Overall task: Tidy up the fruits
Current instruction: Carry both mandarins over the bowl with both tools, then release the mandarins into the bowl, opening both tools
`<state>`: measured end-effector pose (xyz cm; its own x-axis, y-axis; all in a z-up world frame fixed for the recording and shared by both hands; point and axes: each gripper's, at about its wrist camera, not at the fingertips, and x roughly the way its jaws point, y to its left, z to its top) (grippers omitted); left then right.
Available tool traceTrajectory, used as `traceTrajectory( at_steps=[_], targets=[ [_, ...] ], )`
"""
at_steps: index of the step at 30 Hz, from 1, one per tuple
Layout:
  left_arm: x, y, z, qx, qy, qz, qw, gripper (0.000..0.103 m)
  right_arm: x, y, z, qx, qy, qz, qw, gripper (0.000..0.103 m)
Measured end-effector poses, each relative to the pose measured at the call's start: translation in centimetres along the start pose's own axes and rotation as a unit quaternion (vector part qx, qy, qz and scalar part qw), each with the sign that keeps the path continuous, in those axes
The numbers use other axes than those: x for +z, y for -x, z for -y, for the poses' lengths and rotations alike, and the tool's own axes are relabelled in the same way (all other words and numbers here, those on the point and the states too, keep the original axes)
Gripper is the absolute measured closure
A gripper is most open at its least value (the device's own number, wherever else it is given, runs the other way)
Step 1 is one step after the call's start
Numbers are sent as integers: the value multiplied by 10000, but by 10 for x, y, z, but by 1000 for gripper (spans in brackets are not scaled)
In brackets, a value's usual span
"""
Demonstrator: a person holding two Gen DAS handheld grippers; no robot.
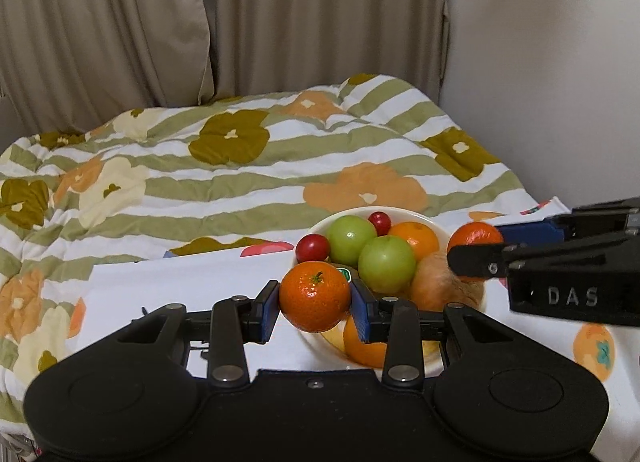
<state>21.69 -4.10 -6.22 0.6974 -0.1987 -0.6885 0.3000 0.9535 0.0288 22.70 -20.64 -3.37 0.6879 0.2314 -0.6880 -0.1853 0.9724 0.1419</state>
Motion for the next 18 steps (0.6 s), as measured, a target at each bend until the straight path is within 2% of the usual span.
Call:
traceTrajectory(
  at_steps=[10,18],
  targets=[
    [5,-49,2,107,220,-446,9987,62,20,-43,33,30,33,-210,9998,51],
    [1,-63,3,130,332,-659,9972,59,22,-58,49,24,-6,-345,9994,51]
  ],
)
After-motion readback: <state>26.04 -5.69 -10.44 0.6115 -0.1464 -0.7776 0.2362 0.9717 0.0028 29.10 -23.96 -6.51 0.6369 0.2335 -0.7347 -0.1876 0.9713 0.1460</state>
